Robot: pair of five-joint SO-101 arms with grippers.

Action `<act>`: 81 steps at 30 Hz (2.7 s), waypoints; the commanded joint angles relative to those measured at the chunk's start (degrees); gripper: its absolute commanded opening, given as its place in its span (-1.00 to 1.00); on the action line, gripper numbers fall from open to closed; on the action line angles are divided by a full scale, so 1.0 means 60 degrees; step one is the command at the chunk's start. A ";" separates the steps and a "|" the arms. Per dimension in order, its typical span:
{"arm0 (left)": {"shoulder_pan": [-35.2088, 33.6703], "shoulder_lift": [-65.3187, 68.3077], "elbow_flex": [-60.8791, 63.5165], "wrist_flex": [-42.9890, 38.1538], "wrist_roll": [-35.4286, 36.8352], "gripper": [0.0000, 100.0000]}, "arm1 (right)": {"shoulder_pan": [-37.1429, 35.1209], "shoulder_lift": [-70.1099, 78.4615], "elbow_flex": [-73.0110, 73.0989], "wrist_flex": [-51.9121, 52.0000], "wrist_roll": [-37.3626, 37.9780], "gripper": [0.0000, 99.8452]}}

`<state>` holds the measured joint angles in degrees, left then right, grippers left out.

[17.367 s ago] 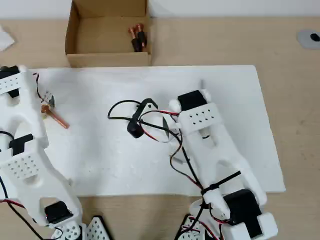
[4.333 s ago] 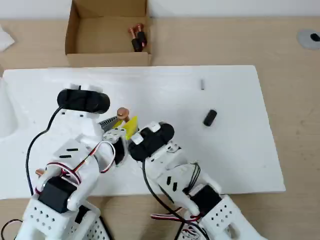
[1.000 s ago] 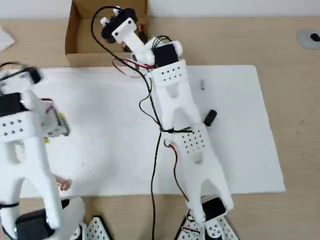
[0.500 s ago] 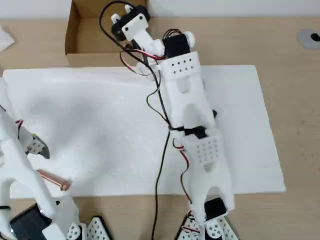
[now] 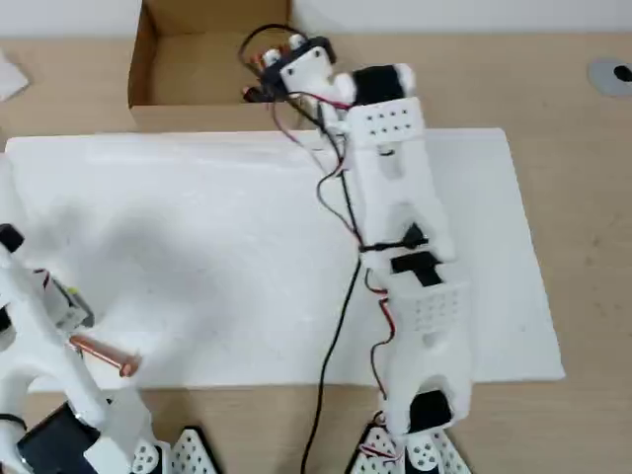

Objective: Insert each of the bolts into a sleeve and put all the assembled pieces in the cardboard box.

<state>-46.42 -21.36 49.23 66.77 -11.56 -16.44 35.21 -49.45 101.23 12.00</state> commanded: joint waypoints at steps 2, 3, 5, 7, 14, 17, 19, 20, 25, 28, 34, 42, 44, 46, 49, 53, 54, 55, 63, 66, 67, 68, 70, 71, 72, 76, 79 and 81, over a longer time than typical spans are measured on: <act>-0.0220 -0.1062 0.0777 -0.0703 -0.0220 -0.67 | 0.0271 -0.0813 0.0022 0.0205 -0.0103 -0.46; -0.0117 -0.1429 0.0996 -0.0703 -0.0190 -0.67 | 0.0256 -0.0784 0.0022 0.0205 -0.0103 -0.46; 0.0220 -0.2322 0.1480 -0.0659 -0.0132 -0.67 | 0.0212 -0.0711 0.0022 0.0190 -0.0103 -0.46; 0.0586 -0.3348 0.2022 -0.0689 0.0029 -0.67 | 0.0125 -0.0623 0.0022 0.0190 -0.0103 -0.46; 0.1392 -0.7055 0.4176 -0.0703 0.0088 -0.67 | -0.0081 -0.0623 0.0022 0.0190 -0.0103 -0.46; 0.1348 -0.8418 0.5011 -0.0703 0.0088 -0.67 | -0.0066 -0.0623 0.0007 0.0190 -0.0103 -0.46; 0.1363 -0.9209 0.5465 -0.0659 0.0073 -0.67 | -0.0051 -0.0623 0.0007 0.0190 -0.0103 -0.46; 0.1377 -0.9516 0.5685 -0.0645 0.0103 -0.67 | -0.0037 -0.0623 0.0007 0.0190 -0.0103 -0.46; 0.1436 -1.0088 0.6139 -0.0498 0.0088 -0.67 | -0.0081 -0.0608 0.0007 0.0190 -0.0103 -0.46; 0.1436 -1.0088 0.6139 -0.0498 0.0073 -0.67 | -0.0095 -0.0579 0.0007 0.0205 -0.0234 -0.46; 0.1436 -1.0088 0.5963 -0.0484 0.0103 -0.67 | -0.0095 -0.0579 0.0022 0.0205 -0.0571 -0.46; 0.1451 -0.8799 0.3941 0.0278 0.0161 -0.67 | -0.0095 -0.0564 0.0125 0.0205 -0.0571 -0.46; 0.1451 -0.7875 0.3502 0.0176 0.0176 -0.67 | -0.0110 -0.0564 0.0432 0.0205 -0.0571 -0.46; 0.1451 -0.6762 0.3033 0.0147 0.0205 -0.67 | -0.0154 -0.0579 0.0813 0.0205 -0.0571 -0.46; 0.1377 -0.5165 0.2418 0.0117 0.0469 -0.70 | -0.0198 -0.0579 0.1267 0.0190 -0.0571 -0.46; 0.1363 -0.4037 0.1949 0.0103 0.0527 -0.79 | -0.0168 -0.0593 0.1399 0.0176 -0.0571 -0.46; 0.1363 -0.4007 0.1919 0.0132 0.0527 -0.79 | -0.0168 -0.0623 0.1414 0.0176 -0.0571 -0.46; 0.1363 -0.4037 0.1890 0.0147 0.0527 -0.79 | -0.0168 -0.0623 0.1414 0.0176 -0.0571 -0.46; 0.1377 -0.4125 0.1890 0.0161 0.0498 -0.79 | -0.0183 -0.0623 0.1355 0.0161 -0.0571 -0.46; 0.1421 -0.3934 0.1832 0.0147 0.0469 -0.79 | -0.0183 -0.0593 0.1355 0.0147 -0.0571 -0.46; 0.1421 -0.3802 0.1729 0.0147 0.0469 -0.79 | -0.0183 -0.0593 0.1355 0.0147 -0.0571 -0.46; 0.1421 -0.3626 0.1656 0.0161 0.0469 -0.79 | -0.0183 -0.0579 0.1355 0.0147 -0.0571 -0.46; 0.1377 -0.3099 0.1407 0.0176 0.0513 -0.75 | -0.0183 -0.0579 0.1355 0.0132 -0.0571 -0.46; 0.1377 -0.2733 0.1245 0.0234 0.0527 -0.71 | -0.0183 -0.0579 0.1370 0.0132 -0.0571 -0.46; 0.1377 -0.2293 0.1011 0.0337 0.0527 -0.69 | -0.0183 -0.0579 0.1370 0.0132 -0.0571 -0.46; 0.1377 -0.0242 -0.0117 0.0864 0.0527 -0.69 | -0.0183 -0.0579 0.1385 0.0132 -0.0571 -0.46; 0.1348 0.1092 -0.0586 0.0982 0.0527 -0.70 | -0.0183 -0.0579 0.1385 0.0132 -0.0571 -0.46; 0.1348 0.1619 -0.0733 0.0938 0.0527 -0.73 | -0.0183 -0.0579 0.1385 0.0132 -0.0571 -0.46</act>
<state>-38.59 -16.53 47.74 72.31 -9.10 -16.79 35.21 -41.01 101.23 9.27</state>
